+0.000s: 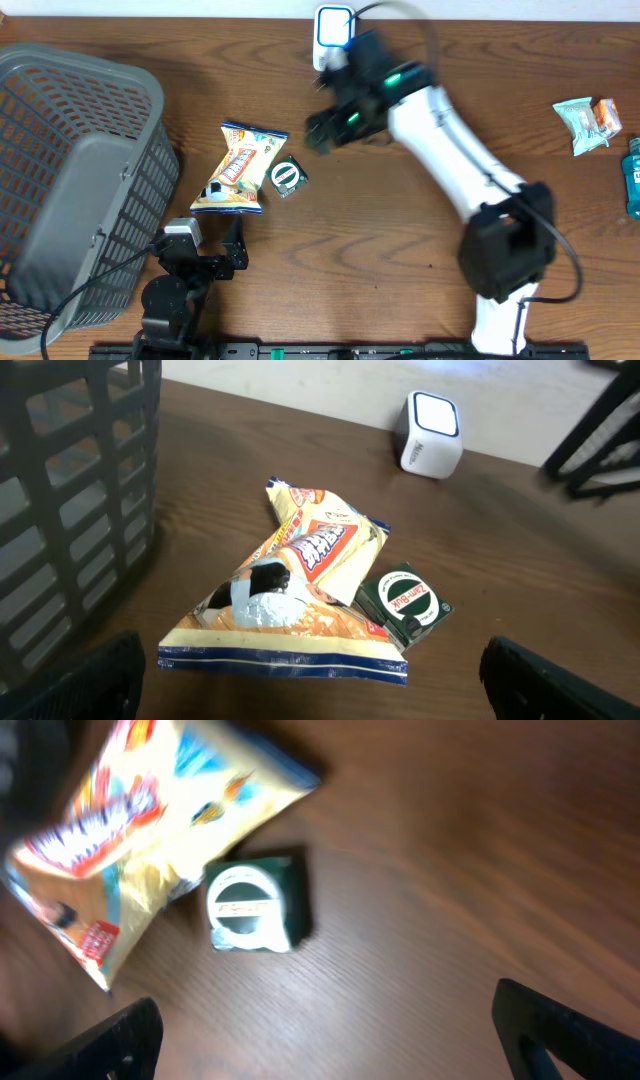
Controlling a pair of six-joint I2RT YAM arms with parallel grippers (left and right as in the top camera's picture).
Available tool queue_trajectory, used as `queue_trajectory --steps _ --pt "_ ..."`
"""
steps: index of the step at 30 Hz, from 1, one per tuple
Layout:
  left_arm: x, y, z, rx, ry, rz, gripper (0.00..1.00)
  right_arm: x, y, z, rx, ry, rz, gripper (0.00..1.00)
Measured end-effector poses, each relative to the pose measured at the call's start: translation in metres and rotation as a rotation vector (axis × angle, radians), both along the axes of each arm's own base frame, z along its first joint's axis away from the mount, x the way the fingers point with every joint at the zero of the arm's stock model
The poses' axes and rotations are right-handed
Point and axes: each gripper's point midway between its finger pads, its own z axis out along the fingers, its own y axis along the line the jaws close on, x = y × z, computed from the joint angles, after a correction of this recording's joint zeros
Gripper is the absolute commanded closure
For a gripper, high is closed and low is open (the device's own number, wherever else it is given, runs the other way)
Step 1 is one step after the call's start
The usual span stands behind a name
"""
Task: Scan the item barcode
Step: 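Reach to the dark green Zam-Buk tin and grasp it with the right gripper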
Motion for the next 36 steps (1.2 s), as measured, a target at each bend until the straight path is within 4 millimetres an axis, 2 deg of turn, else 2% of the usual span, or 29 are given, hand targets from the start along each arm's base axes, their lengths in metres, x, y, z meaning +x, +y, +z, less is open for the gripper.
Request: queue_trajectory --steps 4,6,9,12,15,16,20,23,30,36 --pt "0.000 0.000 0.000 0.000 0.000 0.000 0.02 -0.020 0.041 -0.030 -0.047 -0.052 0.120 0.01" --pt "0.000 0.000 0.000 0.000 0.000 0.000 0.02 -0.023 0.058 -0.037 -0.073 -0.106 0.156 0.01" --pt "0.000 0.000 0.000 0.000 0.000 0.000 0.02 -0.023 0.075 -0.049 -0.109 -0.165 0.183 0.01" --pt "0.000 0.000 0.000 0.000 0.000 0.000 0.02 -0.028 0.081 -0.075 -0.159 -0.159 0.201 0.01" --pt "0.000 0.000 0.000 0.000 0.000 0.000 0.02 -0.032 0.076 -0.106 -0.218 -0.120 0.208 0.02" --pt "0.000 0.000 0.000 0.000 0.000 0.000 0.02 -0.033 0.074 -0.114 -0.233 -0.112 0.210 0.05" --pt "0.000 0.000 0.000 0.000 0.000 0.000 0.02 -0.028 0.070 -0.115 -0.264 -0.131 0.179 0.36" --pt "0.000 0.000 0.000 0.000 0.000 0.000 0.02 -0.026 0.061 -0.116 -0.297 -0.120 0.110 0.47" --pt "0.000 0.000 0.000 0.000 0.000 0.000 0.02 -0.032 0.032 -0.117 -0.368 -0.008 -0.075 0.50" --pt "0.000 0.000 0.000 0.000 0.000 0.000 0.02 -0.037 -0.022 -0.115 -0.468 0.132 -0.344 0.48"
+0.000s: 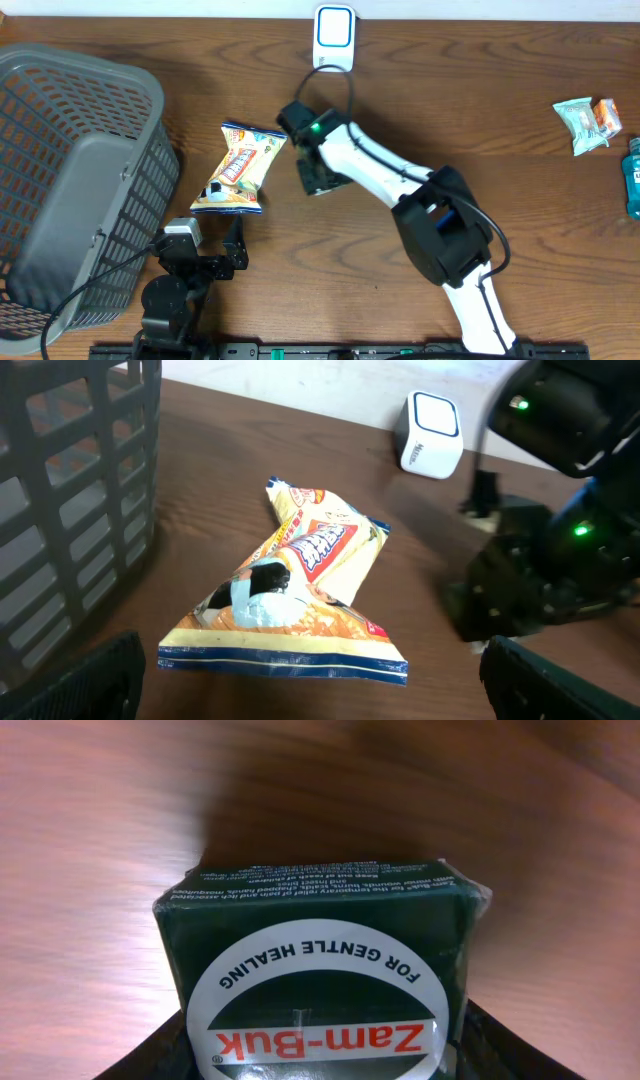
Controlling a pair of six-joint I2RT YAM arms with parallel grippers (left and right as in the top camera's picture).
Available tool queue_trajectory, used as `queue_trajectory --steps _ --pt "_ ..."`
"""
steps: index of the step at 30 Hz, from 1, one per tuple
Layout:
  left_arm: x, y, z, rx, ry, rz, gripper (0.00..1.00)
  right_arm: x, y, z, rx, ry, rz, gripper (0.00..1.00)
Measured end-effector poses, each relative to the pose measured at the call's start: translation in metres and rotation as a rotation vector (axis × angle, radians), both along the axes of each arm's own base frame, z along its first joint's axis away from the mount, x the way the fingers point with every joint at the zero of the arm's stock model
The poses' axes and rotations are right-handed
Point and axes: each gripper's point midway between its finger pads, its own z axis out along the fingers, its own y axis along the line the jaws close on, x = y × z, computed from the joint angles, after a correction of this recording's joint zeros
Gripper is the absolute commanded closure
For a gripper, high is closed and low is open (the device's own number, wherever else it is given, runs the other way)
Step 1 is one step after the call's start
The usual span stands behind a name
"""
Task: Scan the item barcode
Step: 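Reach to the dark green Zam-Buk tin and grasp it with the right gripper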
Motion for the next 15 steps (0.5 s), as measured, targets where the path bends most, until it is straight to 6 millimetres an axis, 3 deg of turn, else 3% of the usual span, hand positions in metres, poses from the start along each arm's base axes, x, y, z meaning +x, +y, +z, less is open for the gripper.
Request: queue_trajectory --steps 1,2,3,5,9,15 --pt "0.000 0.000 0.000 0.000 0.000 0.000 0.02 0.001 -0.009 0.001 -0.017 0.004 -0.054 0.39" --pt "0.000 0.000 0.000 0.000 0.000 0.000 0.02 0.003 -0.015 0.002 -0.026 0.004 -0.097 0.16" --pt "0.000 0.000 0.000 0.000 0.000 0.000 0.02 0.006 -0.022 0.002 -0.034 -0.001 -0.142 0.07" --pt "0.000 0.000 0.000 0.000 0.000 0.000 0.02 0.011 -0.031 0.002 -0.044 -0.007 -0.194 0.01" --pt "0.000 0.000 0.000 0.000 0.000 0.000 0.02 0.016 -0.046 0.010 -0.045 -0.012 -0.267 0.01" --pt "0.000 0.000 0.000 0.000 0.000 0.000 0.02 0.032 -0.052 0.048 0.069 -0.058 -0.325 0.01"
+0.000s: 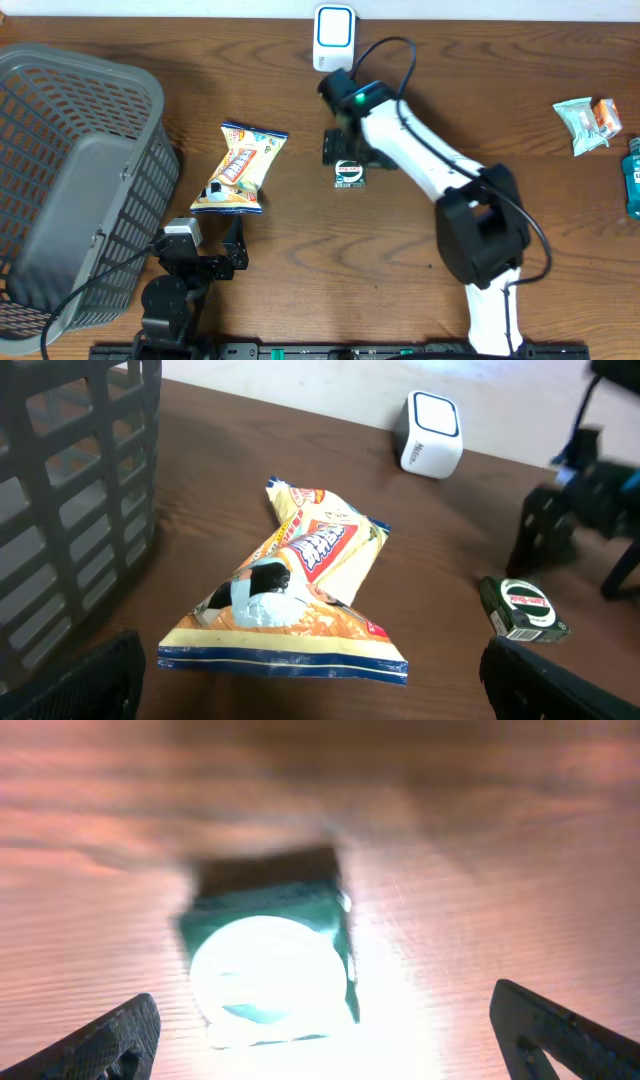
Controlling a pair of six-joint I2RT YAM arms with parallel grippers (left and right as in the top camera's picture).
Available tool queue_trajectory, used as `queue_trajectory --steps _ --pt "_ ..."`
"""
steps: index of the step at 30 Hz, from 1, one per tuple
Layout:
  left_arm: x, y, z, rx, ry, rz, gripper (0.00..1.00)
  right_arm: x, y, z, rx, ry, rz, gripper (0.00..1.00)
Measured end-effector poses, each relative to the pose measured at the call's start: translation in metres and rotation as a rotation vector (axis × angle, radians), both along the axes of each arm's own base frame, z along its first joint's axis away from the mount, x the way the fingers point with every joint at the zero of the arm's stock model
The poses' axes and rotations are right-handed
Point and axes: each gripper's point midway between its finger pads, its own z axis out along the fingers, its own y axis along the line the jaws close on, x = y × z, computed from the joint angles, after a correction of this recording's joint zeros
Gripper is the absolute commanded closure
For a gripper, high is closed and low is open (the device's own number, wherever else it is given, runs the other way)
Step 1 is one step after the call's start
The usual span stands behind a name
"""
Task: Scan the item barcode
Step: 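Reach to the dark green Zam-Buk tin and grasp it with the right gripper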
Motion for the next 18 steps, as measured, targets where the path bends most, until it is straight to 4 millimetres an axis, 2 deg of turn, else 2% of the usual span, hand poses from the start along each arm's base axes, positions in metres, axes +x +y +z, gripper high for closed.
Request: queue_trajectory --steps 3,7,10,14,16,18 --pt "0.000 0.000 0.000 0.000 0.000 0.000 0.02 0.014 0.000 0.010 0.049 -0.044 0.019 0.01" --pt "0.000 0.000 0.000 0.000 0.000 0.000 0.02 0.017 0.000 0.006 0.058 -0.037 0.058 0.05" --pt "0.000 0.000 0.000 0.000 0.000 0.000 0.02 0.013 0.003 -0.005 0.052 -0.011 0.081 0.07" --pt "0.000 0.000 0.000 0.000 0.000 0.000 0.02 0.001 0.009 -0.032 0.050 0.071 0.107 0.07" --pt "0.000 0.000 0.000 0.000 0.000 0.000 0.02 -0.005 0.011 -0.040 0.047 0.098 0.121 0.14" --pt "0.000 0.000 0.000 0.000 0.000 0.000 0.02 -0.008 0.011 -0.042 0.047 0.113 0.131 0.24"
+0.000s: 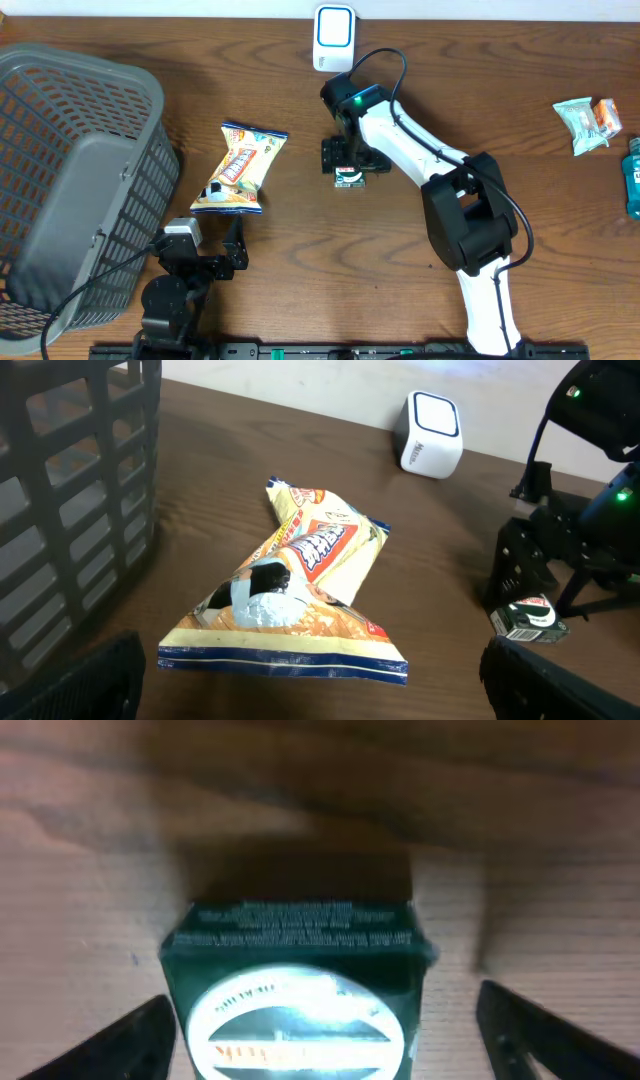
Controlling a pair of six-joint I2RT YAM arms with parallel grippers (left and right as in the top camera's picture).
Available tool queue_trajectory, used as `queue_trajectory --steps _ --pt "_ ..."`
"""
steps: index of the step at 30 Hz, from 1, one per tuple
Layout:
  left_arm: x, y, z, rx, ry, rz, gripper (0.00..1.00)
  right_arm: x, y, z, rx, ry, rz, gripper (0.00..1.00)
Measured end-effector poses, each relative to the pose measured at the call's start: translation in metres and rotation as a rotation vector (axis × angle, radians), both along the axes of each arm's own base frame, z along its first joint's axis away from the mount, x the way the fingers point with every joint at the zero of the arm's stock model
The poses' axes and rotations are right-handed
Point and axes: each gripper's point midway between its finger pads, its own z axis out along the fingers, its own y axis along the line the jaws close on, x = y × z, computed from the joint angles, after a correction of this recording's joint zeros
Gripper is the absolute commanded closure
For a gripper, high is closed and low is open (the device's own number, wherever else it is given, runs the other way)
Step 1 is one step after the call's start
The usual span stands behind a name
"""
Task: Scan the item barcode
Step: 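Reach to the dark green Zam-Buk tin and grasp it with the right gripper, then lift the tin up to the scanner with the right gripper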
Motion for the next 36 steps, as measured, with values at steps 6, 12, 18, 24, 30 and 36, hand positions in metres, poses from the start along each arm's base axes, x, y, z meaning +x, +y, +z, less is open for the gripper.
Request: queue_trajectory --steps 6,12,18,24,30,36 --pt "0.000 0.000 0.000 0.000 0.000 0.000 0.02 -0.013 -0.003 -0.006 -0.007 0.048 0.015 0.49" --pt "0.000 0.000 0.000 0.000 0.000 0.000 0.02 -0.018 -0.004 -0.010 -0.005 0.063 0.022 0.56" --pt "0.000 0.000 0.000 0.000 0.000 0.000 0.02 -0.048 -0.019 -0.005 -0.028 0.212 0.032 0.60" --pt "0.000 0.000 0.000 0.000 0.000 0.000 0.02 -0.077 -0.042 0.015 0.001 0.448 -0.017 0.69" --pt "0.000 0.000 0.000 0.000 0.000 0.000 0.02 -0.096 -0.053 0.056 0.056 0.614 -0.075 0.78" --pt "0.000 0.000 0.000 0.000 0.000 0.000 0.02 -0.100 -0.021 0.071 0.276 0.674 -0.073 0.75"
